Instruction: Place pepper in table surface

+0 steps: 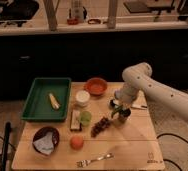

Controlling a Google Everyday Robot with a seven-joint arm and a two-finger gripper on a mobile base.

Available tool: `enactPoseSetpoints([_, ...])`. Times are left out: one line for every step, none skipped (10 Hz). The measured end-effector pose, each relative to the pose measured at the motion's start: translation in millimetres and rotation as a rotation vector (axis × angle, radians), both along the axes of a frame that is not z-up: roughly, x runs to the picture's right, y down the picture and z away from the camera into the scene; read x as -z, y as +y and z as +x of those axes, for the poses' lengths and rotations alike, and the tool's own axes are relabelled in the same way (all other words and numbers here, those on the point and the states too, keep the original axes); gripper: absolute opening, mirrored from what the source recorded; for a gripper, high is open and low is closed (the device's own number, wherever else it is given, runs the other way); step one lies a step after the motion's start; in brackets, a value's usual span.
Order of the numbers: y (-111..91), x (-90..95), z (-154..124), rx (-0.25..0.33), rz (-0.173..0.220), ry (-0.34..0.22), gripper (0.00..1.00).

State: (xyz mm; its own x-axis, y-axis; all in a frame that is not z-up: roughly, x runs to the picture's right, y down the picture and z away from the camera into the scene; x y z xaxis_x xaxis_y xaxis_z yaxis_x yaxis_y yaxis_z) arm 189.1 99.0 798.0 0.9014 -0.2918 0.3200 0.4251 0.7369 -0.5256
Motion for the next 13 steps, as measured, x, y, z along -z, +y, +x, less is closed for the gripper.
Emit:
enactPoseSetpoints([-4.6, 4.9, -1.9, 0.002, 0.008, -0.007, 0.0])
enactPoseSetpoints([-10.8, 12.3, -5.7, 0.007, 0.021, -0.019, 0.0])
enactPoseSetpoints([-19.4, 20.9, -12.7, 0.012, 0.04, -0.037, 0.0])
enactPoseSetpoints([-24.1, 25.8, -17.5, 0.017, 0.05, -0.048, 0.0])
enactPoseSetpoints([-28.8, 30.6, -23.4, 0.025, 0.059, -0.062, 0.0])
enactPoseSetpoints([-32.8, 35.2, -27.3, 0.035, 0.065, -0.074, 0.0])
enactPoseSetpoints([-36.8, 40.7, -29.3, 0.042, 0.07, -0.082, 0.0])
enactPoseSetpoints([-40.7, 47.6, -31.2, 0.054, 0.071, -0.087, 0.0])
enactPoseSetpoints([-42.6, 52.2, -33.5, 0.065, 0.073, -0.091, 0.0])
enactPoseSetpoints([-43.2, 56.6, -34.2, 0.075, 0.073, -0.093, 0.0])
enactPoseSetpoints([-43.6, 61.0, -35.0, 0.083, 0.073, -0.096, 0.0])
enactPoseSetpoints([-44.4, 67.0, -35.5, 0.09, 0.074, -0.101, 0.0])
enactPoseSetpoints([-42.9, 73.3, -34.8, 0.099, 0.07, -0.106, 0.0])
